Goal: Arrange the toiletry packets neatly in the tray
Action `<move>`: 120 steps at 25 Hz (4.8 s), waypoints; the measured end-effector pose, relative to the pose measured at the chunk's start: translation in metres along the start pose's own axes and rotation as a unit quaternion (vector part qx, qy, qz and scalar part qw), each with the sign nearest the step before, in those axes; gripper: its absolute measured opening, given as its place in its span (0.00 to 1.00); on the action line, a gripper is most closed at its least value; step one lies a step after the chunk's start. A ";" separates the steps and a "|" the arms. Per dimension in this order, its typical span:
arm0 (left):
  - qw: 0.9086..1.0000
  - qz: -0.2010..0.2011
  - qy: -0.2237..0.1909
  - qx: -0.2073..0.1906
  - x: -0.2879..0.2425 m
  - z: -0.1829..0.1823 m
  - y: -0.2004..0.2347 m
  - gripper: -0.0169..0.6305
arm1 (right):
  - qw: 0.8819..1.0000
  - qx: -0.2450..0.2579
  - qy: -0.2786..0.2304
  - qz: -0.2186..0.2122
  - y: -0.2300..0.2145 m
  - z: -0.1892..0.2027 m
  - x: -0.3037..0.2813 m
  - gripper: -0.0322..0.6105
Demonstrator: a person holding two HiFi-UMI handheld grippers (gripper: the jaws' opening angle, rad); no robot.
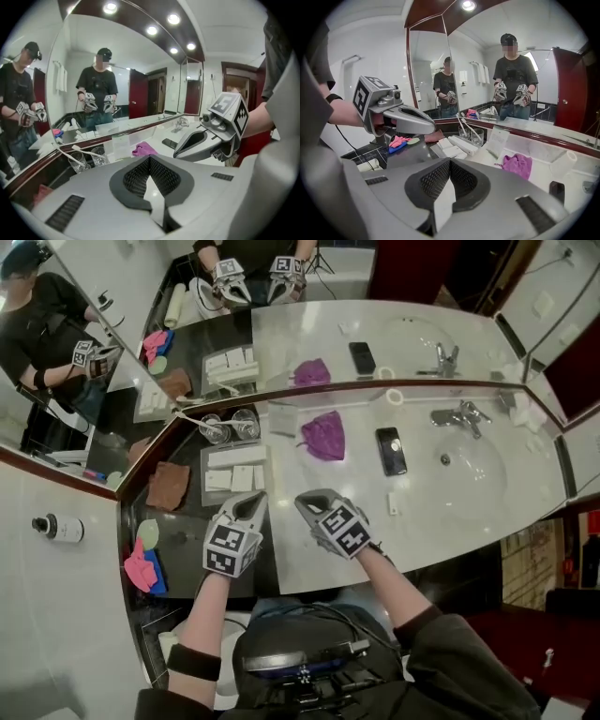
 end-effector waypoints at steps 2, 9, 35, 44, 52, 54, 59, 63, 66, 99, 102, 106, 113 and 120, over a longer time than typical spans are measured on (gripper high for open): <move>1.000 -0.005 -0.009 0.028 0.012 0.009 -0.005 0.03 | 1.000 -0.001 -0.002 0.002 0.006 0.004 0.008 0.08; 0.998 -0.007 0.001 0.065 0.038 0.041 -0.031 0.03 | 1.000 0.002 -0.002 0.012 0.027 0.020 0.027 0.08; 0.996 0.083 0.016 -0.006 -0.045 0.020 -0.155 0.03 | 0.965 0.186 0.175 0.063 -0.065 0.126 0.129 0.46; 0.996 0.085 0.035 -0.009 -0.100 0.012 -0.200 0.03 | 0.923 0.234 0.305 -0.025 -0.133 0.193 0.131 0.72; 0.996 0.071 0.053 0.004 -0.121 0.010 -0.212 0.03 | 0.891 0.262 0.357 -0.098 -0.172 0.223 0.104 0.72; 0.996 0.062 0.056 0.009 -0.121 0.012 -0.210 0.03 | 0.889 0.257 0.362 -0.113 -0.176 0.229 0.098 0.72; 0.997 0.042 0.062 0.019 -0.120 0.018 -0.207 0.03 | 0.881 0.249 0.379 -0.137 -0.183 0.242 0.088 0.63; 0.997 0.031 0.063 0.031 -0.116 0.021 -0.204 0.03 | 0.881 0.241 0.378 -0.149 -0.184 0.245 0.088 0.57; 0.997 0.016 0.061 0.035 -0.113 0.025 -0.200 0.03 | 0.882 0.243 0.375 -0.148 -0.183 0.245 0.088 0.57; 0.998 -0.035 0.024 0.044 0.002 0.044 -0.078 0.03 | 0.962 0.233 0.122 -0.081 -0.010 0.056 0.056 0.57; 0.998 -0.035 0.025 0.044 0.012 0.051 -0.059 0.03 | 0.958 0.245 0.124 -0.084 0.010 0.043 0.037 0.57; 0.998 -0.026 0.030 0.049 0.019 0.056 -0.038 0.03 | 0.952 0.260 0.133 -0.086 0.024 0.028 0.009 0.57; 0.998 -0.030 0.043 0.048 0.010 0.070 0.001 0.03 | 0.937 0.291 0.168 -0.096 0.016 0.014 -0.055 0.57; 0.997 -0.026 0.048 0.051 -0.018 0.074 0.038 0.03 | 0.925 0.302 0.205 -0.103 -0.027 0.004 -0.123 0.57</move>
Point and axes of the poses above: the fingertips, and each gripper's own axes: x backward along the fingers, y to its left, z out of its underside, the point moved 10 cm from there along x, backward along the fingers, and after that the axes turned 5 degrees about -z, right-handed, at the moved point
